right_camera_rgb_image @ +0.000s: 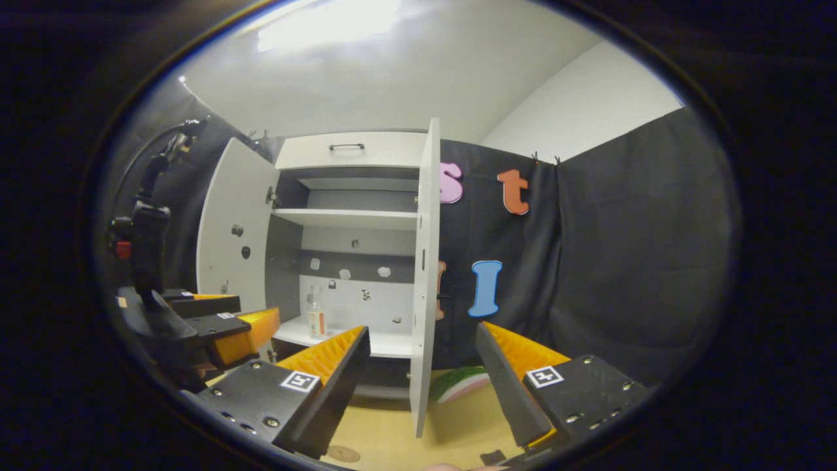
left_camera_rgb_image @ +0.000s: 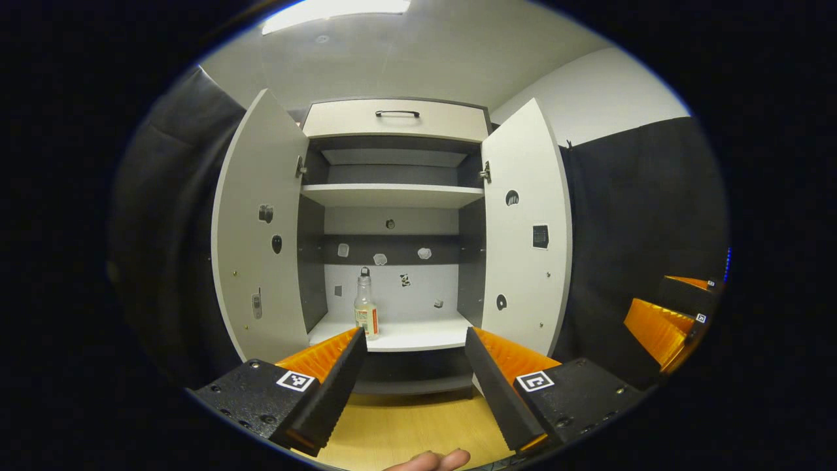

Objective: Grasp the bottle in the cabinet with the left hand and place it on the coaster, then close the right door with the right hand and the left door with the left hand.

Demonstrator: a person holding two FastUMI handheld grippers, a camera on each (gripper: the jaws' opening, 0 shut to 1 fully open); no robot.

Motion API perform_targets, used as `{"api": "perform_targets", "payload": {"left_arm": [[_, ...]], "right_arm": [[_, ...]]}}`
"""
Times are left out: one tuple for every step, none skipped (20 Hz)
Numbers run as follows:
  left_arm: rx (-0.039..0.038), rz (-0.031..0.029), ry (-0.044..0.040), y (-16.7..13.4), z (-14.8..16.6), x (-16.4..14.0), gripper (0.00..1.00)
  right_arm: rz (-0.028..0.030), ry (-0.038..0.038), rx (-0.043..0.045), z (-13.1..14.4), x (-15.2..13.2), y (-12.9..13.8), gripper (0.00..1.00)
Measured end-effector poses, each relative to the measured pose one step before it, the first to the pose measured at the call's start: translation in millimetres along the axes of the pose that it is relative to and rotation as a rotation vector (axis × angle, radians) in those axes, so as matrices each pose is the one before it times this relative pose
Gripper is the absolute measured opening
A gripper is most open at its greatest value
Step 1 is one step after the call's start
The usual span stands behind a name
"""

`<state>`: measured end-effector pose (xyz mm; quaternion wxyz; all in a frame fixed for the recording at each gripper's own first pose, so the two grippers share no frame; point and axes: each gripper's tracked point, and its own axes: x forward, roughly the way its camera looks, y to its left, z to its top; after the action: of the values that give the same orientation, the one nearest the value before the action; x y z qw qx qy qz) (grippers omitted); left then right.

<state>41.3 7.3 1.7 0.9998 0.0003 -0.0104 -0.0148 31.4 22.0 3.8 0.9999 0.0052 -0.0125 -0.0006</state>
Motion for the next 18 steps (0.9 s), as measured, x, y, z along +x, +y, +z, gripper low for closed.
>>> {"api": "perform_targets", "payload": {"left_arm": [[-0.0006,0.00067,-0.00223,1.81,0.07,1.98,0.96],[-0.00106,0.00183,0.00038,2.39,-1.54,2.21,0.96],[-0.0024,0.00189,0.00315,2.58,-1.93,2.34,0.96],[-0.00041,-0.00068,0.0071,1.94,-3.92,2.36,0.96],[0.00069,0.00118,0.00741,2.12,-3.09,3.38,0.96],[0.00303,0.00251,0.00756,2.83,-3.87,4.27,0.96],[0.00278,0.00184,0.00446,2.59,-2.16,4.18,0.96],[0.00201,-0.00031,0.00501,1.55,-3.07,4.83,0.96],[-0.00118,0.00122,0.00302,2.39,-2.68,5.34,0.96],[-0.00363,0.00228,0.00237,2.69,-3.77,7.33,0.96],[-0.00021,-0.00074,0.00941,1.23,-4.64,7.3,0.96],[-0.00378,0.00186,0.01281,2.94,-6.82,7.2,0.96],[-0.01335,-0.00209,0.00646,2.15,-3.87,9.44,0.96],[-0.01316,-0.00094,0.0106,1.2,-5.4,10.05,0.96],[-0.01034,0.00011,0.00815,3.84,-4.36,10.76,0.96],[-0.01095,0.00316,0.00074,4.12,-2.5,11.91,0.96],[-0.00954,0.00363,-0.00101,4.66,-2.26,12.2,0.96],[-0.00704,0.00415,-0.00112,4.31,-4.01,12.68,0.96]], "right_arm": [[0.00491,0.00007,0.00265,-1.04,1.72,3.32,0.95],[0.00092,0.00171,0.00266,-0.14,2.3,1.67,0.99],[-0.00211,0.00044,0.00043,-1.51,2.04,0.98,0.99],[0.00197,0.00298,-0.00049,-0.58,2.42,2.4,0.99],[0.00014,0.00218,-0.00243,-1.83,2.44,2.27,0.99],[0.00056,0.00282,-0.00492,-1.14,3.07,2.18,0.99],[-0.00088,0.00009,-0.00603,-0.99,2.39,1.21,0.99],[0.00107,0.0013,-0.00508,-1.07,2.88,1.3,0.99],[0.00031,0.00182,-0.00382,-2.45,2.88,2.27,0.99],[-0.00091,0.00531,-0.00133,-1.62,4.09,2.09,0.99],[-0.00031,0.00596,0.00399,-2.26,3.35,0.73,0.95],[0.00192,0.0097,0.01086,-2.53,4.51,2.23,0.95],[0.00007,0.00919,0.00513,-3.85,4.82,1.3,0.99],[-0.0037,0.0071,-0.00123,-2.26,4.48,0.53,0.99],[-0.00244,0.00448,-0.00407,-1.33,5.13,-0.77,0.99],[0.00251,0.00602,-0.00515,-1.53,4.51,1.28,0.99],[-0.00003,0.003,-0.00692,-1.58,4.49,0.04,0.99],[-0.00118,0.00407,-0.00694,-0.56,3.88,-0.53,0.99]]}}
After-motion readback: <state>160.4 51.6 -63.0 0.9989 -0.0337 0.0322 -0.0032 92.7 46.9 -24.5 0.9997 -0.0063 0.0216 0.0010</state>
